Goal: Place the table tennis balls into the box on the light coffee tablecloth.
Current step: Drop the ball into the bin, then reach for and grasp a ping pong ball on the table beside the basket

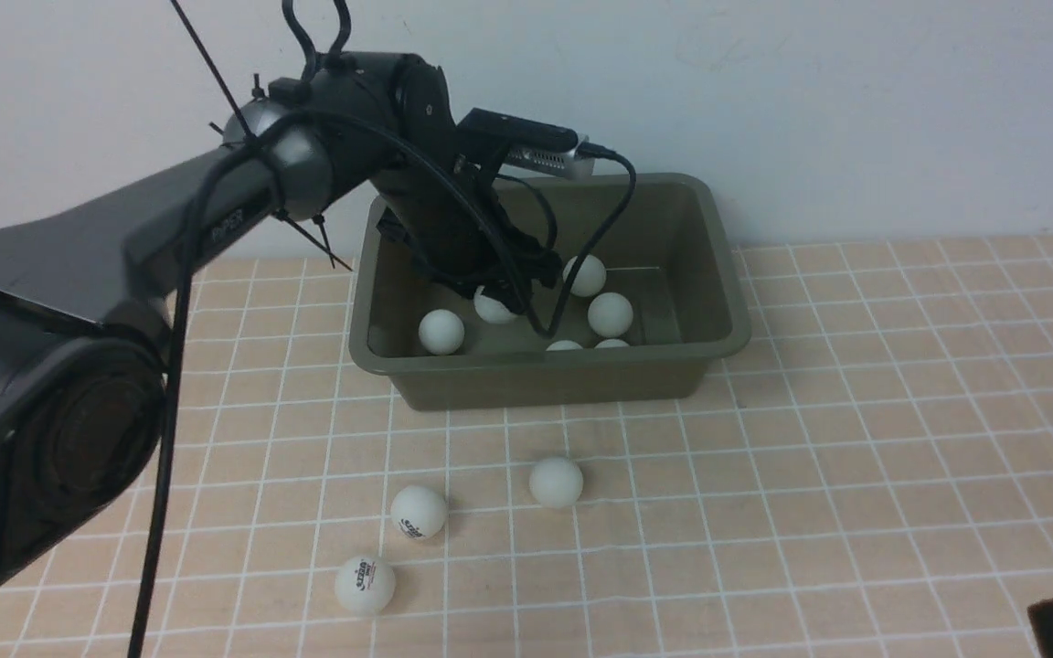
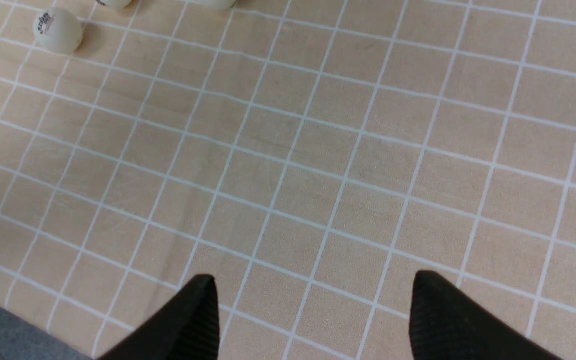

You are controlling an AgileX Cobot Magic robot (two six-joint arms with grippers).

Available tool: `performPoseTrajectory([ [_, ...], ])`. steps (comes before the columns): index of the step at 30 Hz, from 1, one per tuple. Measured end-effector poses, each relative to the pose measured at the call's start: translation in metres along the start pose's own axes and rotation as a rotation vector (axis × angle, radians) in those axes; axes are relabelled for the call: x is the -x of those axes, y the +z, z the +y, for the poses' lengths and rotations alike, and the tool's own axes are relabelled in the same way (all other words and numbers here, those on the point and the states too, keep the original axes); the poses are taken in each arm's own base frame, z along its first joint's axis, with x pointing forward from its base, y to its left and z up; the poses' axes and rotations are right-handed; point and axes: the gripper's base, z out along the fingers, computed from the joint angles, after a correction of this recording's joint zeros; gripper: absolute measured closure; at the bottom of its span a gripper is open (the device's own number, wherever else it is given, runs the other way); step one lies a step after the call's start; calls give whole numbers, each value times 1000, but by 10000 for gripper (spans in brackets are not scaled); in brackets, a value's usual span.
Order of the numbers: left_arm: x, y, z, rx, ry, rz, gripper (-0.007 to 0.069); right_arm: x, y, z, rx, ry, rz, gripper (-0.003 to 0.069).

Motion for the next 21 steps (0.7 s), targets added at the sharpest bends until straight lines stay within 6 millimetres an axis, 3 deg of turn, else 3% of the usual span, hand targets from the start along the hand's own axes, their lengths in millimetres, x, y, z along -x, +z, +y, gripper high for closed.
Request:
performPoseTrajectory([
  [3, 1, -2, 0, 4, -7, 30, 237, 0, -1, 0, 0, -2, -5, 195],
  [8, 8, -30, 0, 43, 27, 54, 230, 1, -1, 0, -4, -14, -19, 195],
  [16, 10, -136, -12, 73, 57, -37, 230, 7, -1, -3, -39, -57, -79, 195],
  [19, -1, -161, -16, 73, 57, -51, 230, 7, -1, -4, -49, -64, -87, 195],
  [21, -21, -179, -19, 71, 55, -30, 230, 8, -1, -5, -56, -68, -88, 197],
])
